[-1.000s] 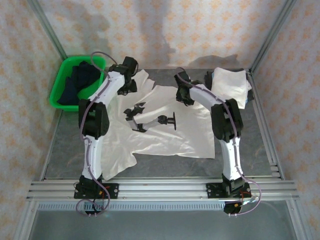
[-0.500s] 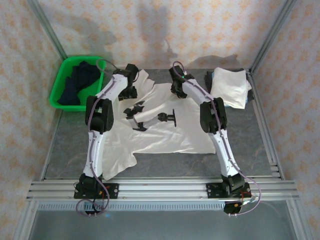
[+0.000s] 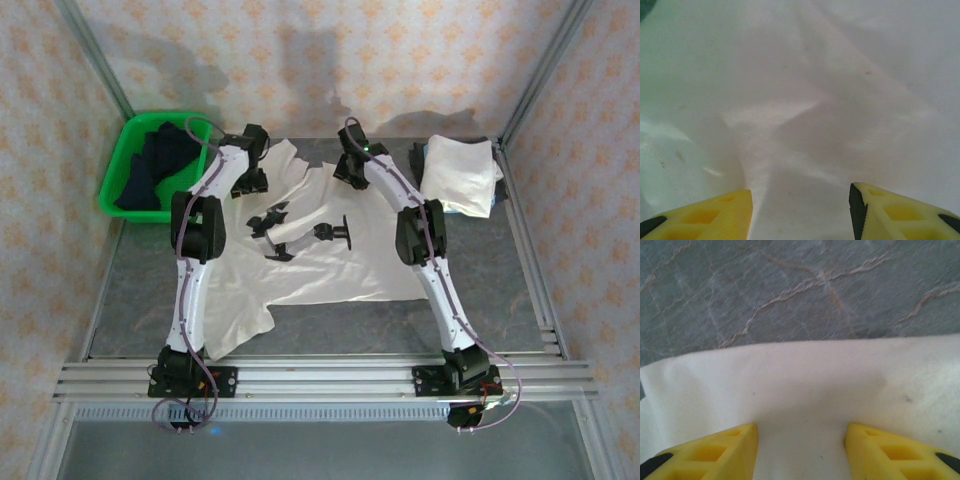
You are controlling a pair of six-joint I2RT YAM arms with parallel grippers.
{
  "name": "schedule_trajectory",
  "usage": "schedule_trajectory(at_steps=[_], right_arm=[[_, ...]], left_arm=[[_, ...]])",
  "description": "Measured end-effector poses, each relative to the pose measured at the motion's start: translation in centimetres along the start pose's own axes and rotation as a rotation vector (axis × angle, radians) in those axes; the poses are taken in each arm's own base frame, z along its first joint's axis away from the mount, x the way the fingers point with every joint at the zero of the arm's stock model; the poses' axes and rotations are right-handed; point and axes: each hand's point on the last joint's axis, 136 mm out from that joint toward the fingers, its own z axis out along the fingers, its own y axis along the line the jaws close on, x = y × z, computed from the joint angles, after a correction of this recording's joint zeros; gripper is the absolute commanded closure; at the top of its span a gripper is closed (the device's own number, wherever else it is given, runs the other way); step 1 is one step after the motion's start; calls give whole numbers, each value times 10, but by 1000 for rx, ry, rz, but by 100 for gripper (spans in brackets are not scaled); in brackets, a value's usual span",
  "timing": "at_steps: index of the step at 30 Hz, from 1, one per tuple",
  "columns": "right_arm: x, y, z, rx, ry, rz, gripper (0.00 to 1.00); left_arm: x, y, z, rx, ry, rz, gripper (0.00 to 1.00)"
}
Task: Fold and stack the t-shirts
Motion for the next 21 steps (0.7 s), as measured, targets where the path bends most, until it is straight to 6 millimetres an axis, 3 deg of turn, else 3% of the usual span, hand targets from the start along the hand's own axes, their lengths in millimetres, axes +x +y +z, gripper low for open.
schedule_trajectory(at_steps=[3,9,13,17,21], right_arm=[[-10,-12,0,12,-5,21,48],[-20,-30,-6,34,6,24,42],[-16,-52,-26,127,18,-35,38],[-26,-73,-49,184,6,-91,36],[-43,-100,-48,188,18,-101,35]], left_arm=[[3,16,10,-21,31,-20,48],[8,36,11,-37,46,-50,48],[10,39,11,-49,43,-52,49],[9,39,11,-46,42,-54,49],[8,38,9,-44,39,-55,48]])
